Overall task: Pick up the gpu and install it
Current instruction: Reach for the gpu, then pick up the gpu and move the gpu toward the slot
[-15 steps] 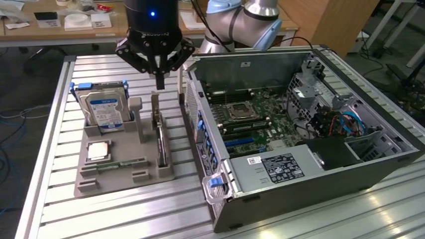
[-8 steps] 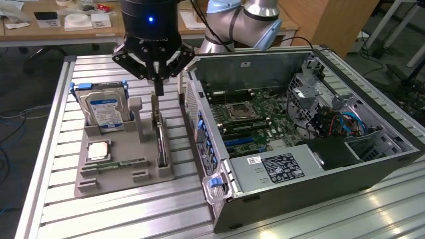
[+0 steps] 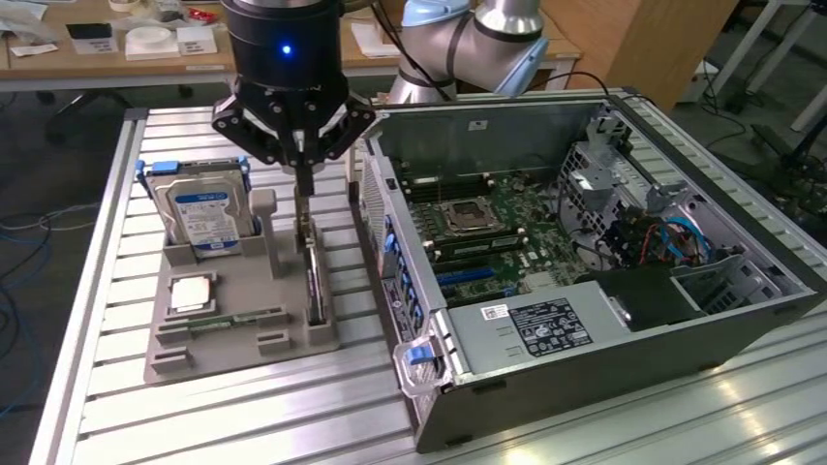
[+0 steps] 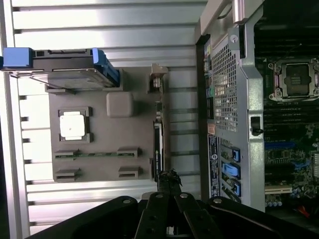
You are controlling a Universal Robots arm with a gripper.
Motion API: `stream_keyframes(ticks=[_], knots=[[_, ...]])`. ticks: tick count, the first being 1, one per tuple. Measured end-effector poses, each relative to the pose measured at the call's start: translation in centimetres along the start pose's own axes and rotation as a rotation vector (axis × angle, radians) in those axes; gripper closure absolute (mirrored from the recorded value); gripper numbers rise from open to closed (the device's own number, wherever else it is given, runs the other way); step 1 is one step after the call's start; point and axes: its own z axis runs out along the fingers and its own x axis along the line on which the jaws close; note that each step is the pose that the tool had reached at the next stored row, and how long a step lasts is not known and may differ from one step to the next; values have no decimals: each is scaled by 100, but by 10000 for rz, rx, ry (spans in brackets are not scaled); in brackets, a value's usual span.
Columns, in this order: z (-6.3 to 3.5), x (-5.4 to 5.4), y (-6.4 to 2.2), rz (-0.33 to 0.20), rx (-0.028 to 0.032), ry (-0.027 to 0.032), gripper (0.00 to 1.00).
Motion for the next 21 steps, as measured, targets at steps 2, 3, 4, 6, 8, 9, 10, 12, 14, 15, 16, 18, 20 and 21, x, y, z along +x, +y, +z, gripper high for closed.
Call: stream_keyframes(ticks=[2, 3, 4, 6, 8, 9, 10, 12, 14, 15, 16, 18, 20, 21], knots=[[2, 22, -5, 0, 0, 0, 89], [2, 22, -5, -1, 0, 1, 89], [2, 22, -5, -1, 0, 1, 89], [1, 23, -5, -1, 1, 1, 89], [2, 23, -5, -1, 0, 1, 89], [2, 23, -5, 0, 1, 1, 89], [2, 23, -5, -1, 0, 1, 89], [2, 23, -5, 0, 0, 1, 89], [1, 23, -5, -1, 1, 1, 89], [2, 23, -5, -1, 0, 1, 89], [2, 23, -5, -1, 0, 1, 89], [1, 23, -5, -1, 1, 1, 83], [2, 23, -5, -1, 0, 1, 76], [2, 23, -5, -1, 1, 1, 71]])
